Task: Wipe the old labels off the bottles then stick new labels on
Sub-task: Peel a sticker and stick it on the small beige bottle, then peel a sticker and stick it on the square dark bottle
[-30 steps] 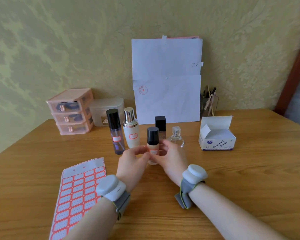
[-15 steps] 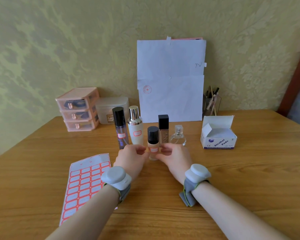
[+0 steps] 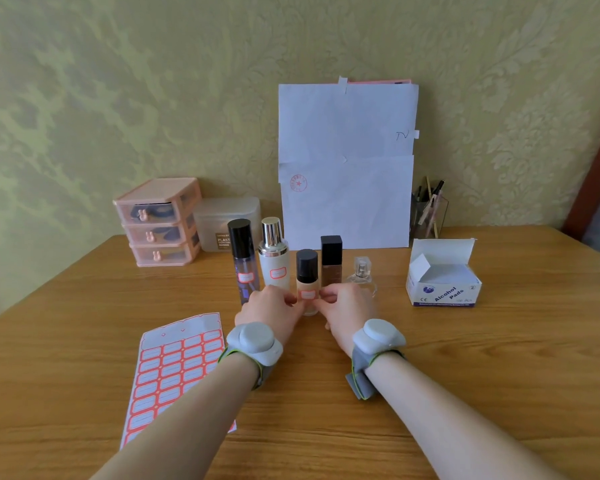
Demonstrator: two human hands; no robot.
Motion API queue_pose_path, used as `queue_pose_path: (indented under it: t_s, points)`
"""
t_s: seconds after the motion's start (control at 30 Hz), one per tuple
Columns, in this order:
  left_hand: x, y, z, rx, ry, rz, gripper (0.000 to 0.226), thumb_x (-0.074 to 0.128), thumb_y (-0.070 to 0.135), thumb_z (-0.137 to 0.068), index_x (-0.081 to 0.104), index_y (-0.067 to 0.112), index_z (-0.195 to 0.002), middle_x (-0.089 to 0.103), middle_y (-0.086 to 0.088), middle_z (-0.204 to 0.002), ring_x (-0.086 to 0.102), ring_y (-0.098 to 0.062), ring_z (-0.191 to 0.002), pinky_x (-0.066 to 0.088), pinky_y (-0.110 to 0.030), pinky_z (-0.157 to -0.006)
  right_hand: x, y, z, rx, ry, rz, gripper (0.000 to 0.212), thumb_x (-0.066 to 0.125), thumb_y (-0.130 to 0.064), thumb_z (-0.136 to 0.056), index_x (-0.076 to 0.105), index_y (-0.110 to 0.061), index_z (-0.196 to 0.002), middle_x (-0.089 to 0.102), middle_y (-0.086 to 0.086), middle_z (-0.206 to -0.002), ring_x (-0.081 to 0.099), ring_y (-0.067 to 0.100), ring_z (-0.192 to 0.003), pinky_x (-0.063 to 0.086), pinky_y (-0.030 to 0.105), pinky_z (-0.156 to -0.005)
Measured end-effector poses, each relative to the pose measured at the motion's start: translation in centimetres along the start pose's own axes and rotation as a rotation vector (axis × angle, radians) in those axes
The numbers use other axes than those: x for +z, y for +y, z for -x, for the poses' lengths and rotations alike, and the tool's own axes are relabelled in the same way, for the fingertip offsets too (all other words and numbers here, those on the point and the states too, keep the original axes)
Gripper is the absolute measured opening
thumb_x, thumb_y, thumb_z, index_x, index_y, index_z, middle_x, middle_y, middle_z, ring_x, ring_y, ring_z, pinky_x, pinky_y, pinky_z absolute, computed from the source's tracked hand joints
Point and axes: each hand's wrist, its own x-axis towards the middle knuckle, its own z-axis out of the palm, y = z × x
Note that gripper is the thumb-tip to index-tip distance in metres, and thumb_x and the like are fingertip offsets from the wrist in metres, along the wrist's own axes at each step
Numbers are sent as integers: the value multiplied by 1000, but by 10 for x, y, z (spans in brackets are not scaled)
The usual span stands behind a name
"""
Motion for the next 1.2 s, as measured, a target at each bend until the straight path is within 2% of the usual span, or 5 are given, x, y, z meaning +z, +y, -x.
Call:
queue_pose_path:
  t_s: [0.4, 0.67, 0.93, 1.07, 1.2]
  points:
    - [1, -10, -6, 75, 27, -8, 21, 59, 42, -93, 74, 37, -106, 73, 4, -104, 67, -23, -95, 58, -37, -80, -2, -2, -1, 20, -4, 70, 22, 67, -44, -87, 73, -27, -76, 71, -7, -70, 65, 16, -59, 56, 38, -59]
    - [-56, -51, 8, 52, 144, 110, 21, 64, 44, -88, 73, 32, -73, 69, 8, -69, 66, -19, -71, 56, -34, -68, 2, -19, 9, -39, 35, -129, 29, 70, -43, -84, 67, -24, -62, 67, -9, -57, 64, 9, -56, 55, 35, -59]
    - [-82, -126, -3, -51, 123, 13, 22, 56, 27, -96, 76, 29, -105, 75, 6, -107, 68, -21, -98, 58, -40, -89, 49, -55, 32, -172, -145, -68, 9, 72, -34, -85, 76, -27, -86, 69, -17, -75, 64, -1, -75, 46, 19, -64]
    - [-81, -154, -7, -116, 25, -113, 34, 54, 27, -96, 66, 28, -128, 66, -1, -132, 53, -27, -125, 48, -42, -104, 69, -64, 40, -214, -283, 47, 29, 71, -42, -86, 74, -27, -110, 71, -11, -105, 64, 7, -96, 50, 26, -78]
    - [-81, -167, -9, -129, -60, -244, 31, 49, 40, -95, 67, 32, -118, 64, 0, -132, 55, -27, -119, 48, -47, -100, 84, -72, 41, -266, -375, 161, 41, 68, -49, -85, 68, -29, -120, 65, -8, -120, 60, 11, -106, 49, 30, -81]
